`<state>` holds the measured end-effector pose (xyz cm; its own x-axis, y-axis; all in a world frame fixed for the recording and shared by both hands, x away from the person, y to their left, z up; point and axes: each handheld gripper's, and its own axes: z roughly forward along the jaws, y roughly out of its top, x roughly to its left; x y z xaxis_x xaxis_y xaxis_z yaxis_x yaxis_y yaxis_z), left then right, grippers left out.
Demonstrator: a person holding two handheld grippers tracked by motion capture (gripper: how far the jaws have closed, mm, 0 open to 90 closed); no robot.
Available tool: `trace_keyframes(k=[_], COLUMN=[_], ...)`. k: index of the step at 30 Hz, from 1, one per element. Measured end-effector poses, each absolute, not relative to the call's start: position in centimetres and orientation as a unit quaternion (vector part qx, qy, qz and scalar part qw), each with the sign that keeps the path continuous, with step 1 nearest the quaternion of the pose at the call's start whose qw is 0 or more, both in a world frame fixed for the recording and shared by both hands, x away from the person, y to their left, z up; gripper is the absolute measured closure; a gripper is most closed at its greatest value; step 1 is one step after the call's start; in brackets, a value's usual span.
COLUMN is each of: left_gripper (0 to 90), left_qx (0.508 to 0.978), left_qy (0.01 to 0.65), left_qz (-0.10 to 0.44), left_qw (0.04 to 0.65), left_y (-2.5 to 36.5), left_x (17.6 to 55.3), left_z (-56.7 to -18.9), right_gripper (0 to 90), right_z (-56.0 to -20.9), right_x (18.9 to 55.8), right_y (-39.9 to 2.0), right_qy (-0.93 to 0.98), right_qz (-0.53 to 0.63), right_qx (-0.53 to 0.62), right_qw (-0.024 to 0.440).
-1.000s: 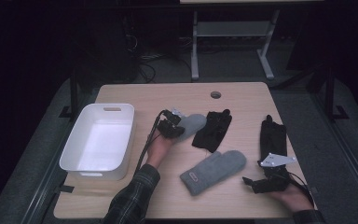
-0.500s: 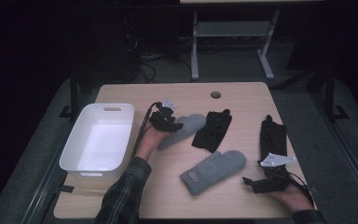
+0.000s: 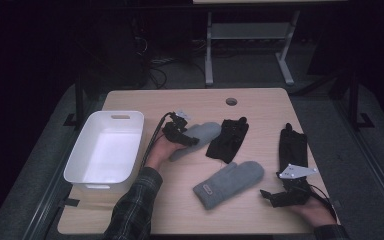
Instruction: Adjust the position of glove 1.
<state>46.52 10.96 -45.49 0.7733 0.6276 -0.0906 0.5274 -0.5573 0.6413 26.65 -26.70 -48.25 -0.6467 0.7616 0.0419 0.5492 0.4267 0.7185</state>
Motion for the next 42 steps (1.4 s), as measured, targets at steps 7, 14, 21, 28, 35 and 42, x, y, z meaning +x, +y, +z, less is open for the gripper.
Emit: trace_keyframes(k=[7,14,21,28,35,42], left_gripper=[45.2,69.1,80.0,81.5,82.1,82.3], left_qx=[0.879,0.879,0.860,0.848,0.841,0.837], left_qy=[0.328,0.327,0.351,0.369,0.378,0.378], left_qz=[0.087,0.088,0.067,0.057,0.054,0.034], left_qw=[0.335,0.335,0.364,0.375,0.383,0.395], left_y=[11.0,11.3,11.8,12.3,12.9,13.1], left_x=[46.2,45.9,45.6,45.2,44.5,43.7], left_z=[-46.2,-45.5,-44.6,-43.2,-41.3,-40.2], right_gripper=[9.0,8.9,8.9,8.9,8.9,8.9], right_z=[-48.2,-48.2,-48.2,-48.2,-48.2,-48.2], right_x=[26.6,26.6,26.6,26.6,26.6,26.6], right_y=[-26.7,-26.7,-26.7,-26.7,-26.7,-26.7], right_qy=[0.832,0.832,0.832,0.832,0.832,0.832], right_qz=[0.363,0.362,0.363,0.362,0.362,0.362], right_qx=[0.394,0.394,0.394,0.394,0.394,0.394], right_qw=[0.146,0.146,0.146,0.146,0.146,0.146])
